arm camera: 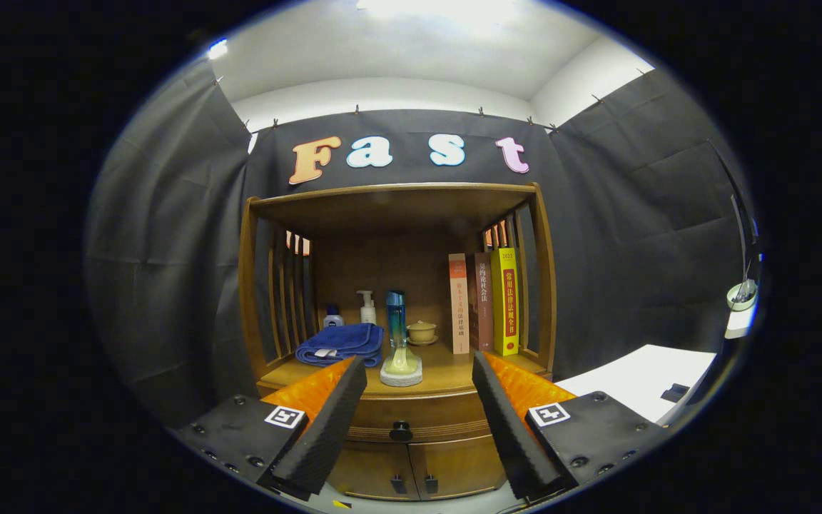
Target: Pull open the drawer, take out the items inside it, and place them on the countertop above the cabinet.
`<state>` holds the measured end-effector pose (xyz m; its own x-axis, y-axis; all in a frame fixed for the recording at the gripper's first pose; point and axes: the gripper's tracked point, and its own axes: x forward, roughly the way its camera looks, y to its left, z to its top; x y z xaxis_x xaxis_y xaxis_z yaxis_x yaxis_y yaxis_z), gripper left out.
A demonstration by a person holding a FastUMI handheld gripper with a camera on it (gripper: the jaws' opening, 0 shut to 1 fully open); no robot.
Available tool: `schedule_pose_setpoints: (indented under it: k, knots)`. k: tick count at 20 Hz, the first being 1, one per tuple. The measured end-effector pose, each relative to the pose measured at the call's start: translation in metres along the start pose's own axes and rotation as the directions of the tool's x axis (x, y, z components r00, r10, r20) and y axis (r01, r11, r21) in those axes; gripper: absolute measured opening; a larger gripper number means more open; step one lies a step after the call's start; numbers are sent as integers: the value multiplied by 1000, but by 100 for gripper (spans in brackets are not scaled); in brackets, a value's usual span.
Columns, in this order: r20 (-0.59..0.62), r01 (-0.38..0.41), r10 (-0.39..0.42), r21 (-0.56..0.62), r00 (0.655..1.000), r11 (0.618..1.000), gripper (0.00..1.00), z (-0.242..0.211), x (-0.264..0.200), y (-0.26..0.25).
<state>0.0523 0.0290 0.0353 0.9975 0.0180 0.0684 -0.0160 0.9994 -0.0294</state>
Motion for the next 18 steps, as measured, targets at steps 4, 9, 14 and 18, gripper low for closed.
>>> schedule_pose_setpoints:
  k: [4, 9, 14, 18]
  knots:
    - [-6, -1, 1, 3, 1000, 1000, 98, -3, 1, 1]
    - [-7, 2, -2, 11, 1000, 1000, 98, -3, 2, -2]
    - [-12, 5, -5, 14, 1000, 1000, 98, -3, 1, -2]
    - [-16, 2, -1, 14, 1000, 1000, 98, -5, 2, -1]
